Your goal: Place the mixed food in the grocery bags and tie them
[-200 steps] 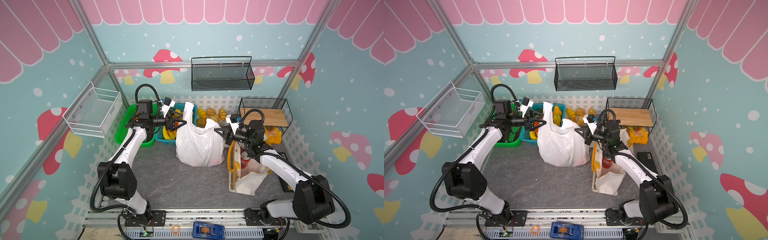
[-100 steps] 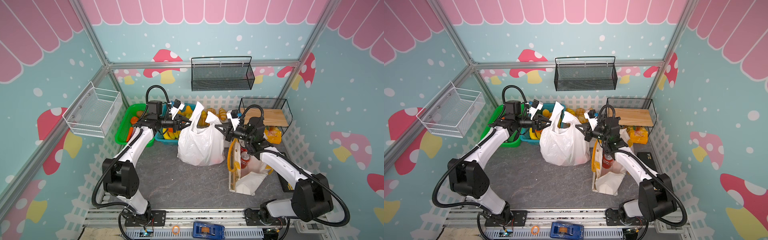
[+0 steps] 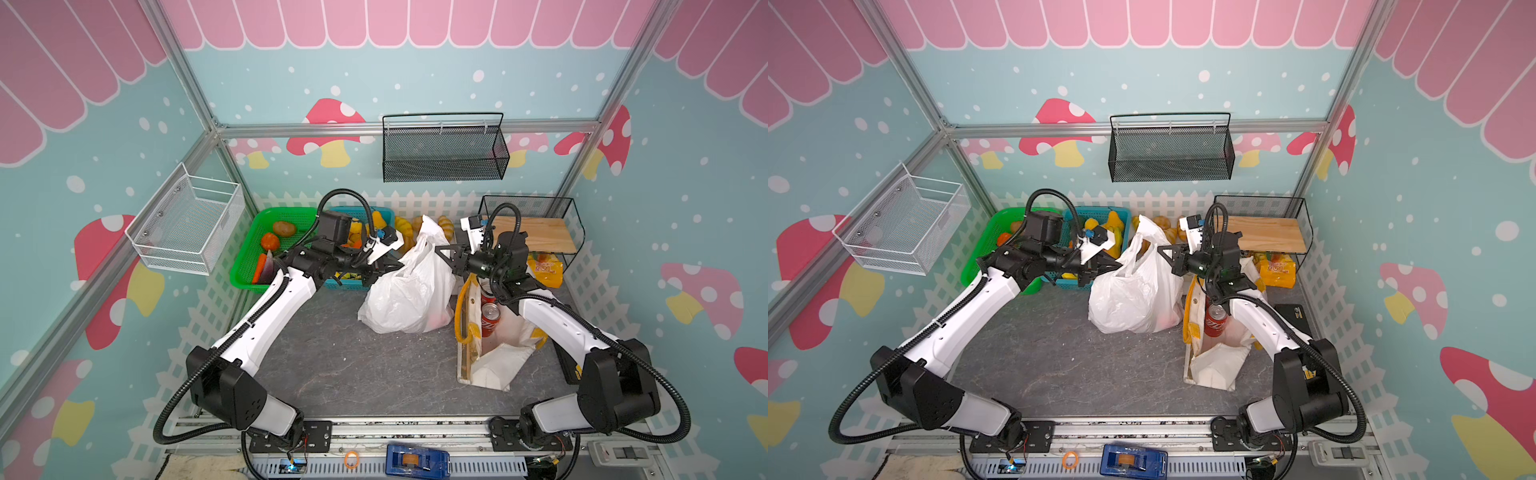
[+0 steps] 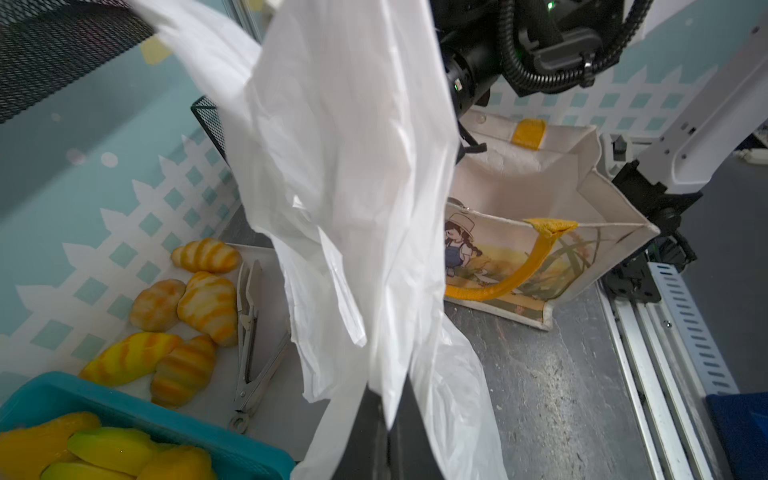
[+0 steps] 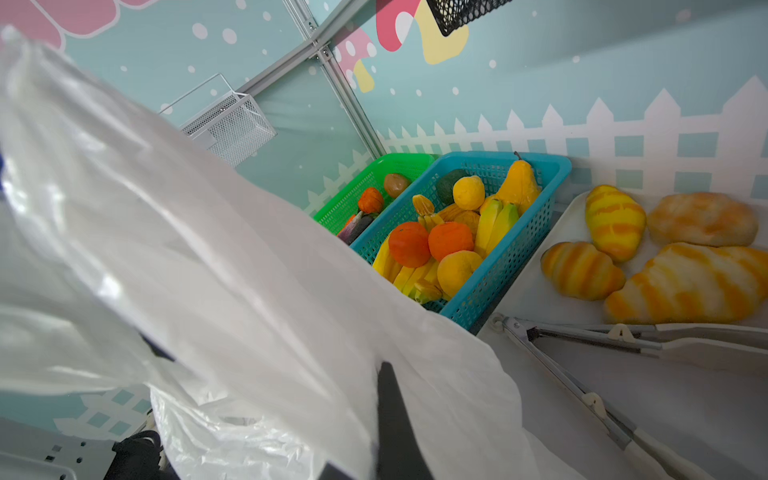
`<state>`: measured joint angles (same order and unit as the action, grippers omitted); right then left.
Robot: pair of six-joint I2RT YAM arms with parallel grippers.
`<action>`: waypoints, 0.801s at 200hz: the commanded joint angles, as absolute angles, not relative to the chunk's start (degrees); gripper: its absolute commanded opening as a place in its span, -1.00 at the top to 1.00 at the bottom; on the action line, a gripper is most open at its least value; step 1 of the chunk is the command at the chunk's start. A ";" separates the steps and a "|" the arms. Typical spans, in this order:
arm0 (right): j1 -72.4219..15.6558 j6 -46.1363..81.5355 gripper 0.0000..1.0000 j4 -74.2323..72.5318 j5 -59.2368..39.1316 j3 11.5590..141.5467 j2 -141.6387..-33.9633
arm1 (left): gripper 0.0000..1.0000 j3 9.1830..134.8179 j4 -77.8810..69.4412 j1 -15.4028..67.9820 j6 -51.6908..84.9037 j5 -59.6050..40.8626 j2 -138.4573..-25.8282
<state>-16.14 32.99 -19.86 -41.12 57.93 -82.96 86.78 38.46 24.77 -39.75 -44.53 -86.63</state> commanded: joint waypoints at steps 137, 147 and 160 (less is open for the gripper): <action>-16.17 0.61 0.68 -21.30 -46.52 55.18 -76.01 | 1.00 99.52 47.90 33.15 -54.92 -18.53 -92.27; -16.17 -1.53 0.57 -21.24 -46.73 55.24 -76.00 | 1.00 99.88 47.91 33.18 -54.92 -18.84 -92.37; -16.17 -4.69 0.42 -21.28 -47.11 55.20 -76.03 | 1.00 100.40 47.99 33.16 -55.09 -18.89 -92.46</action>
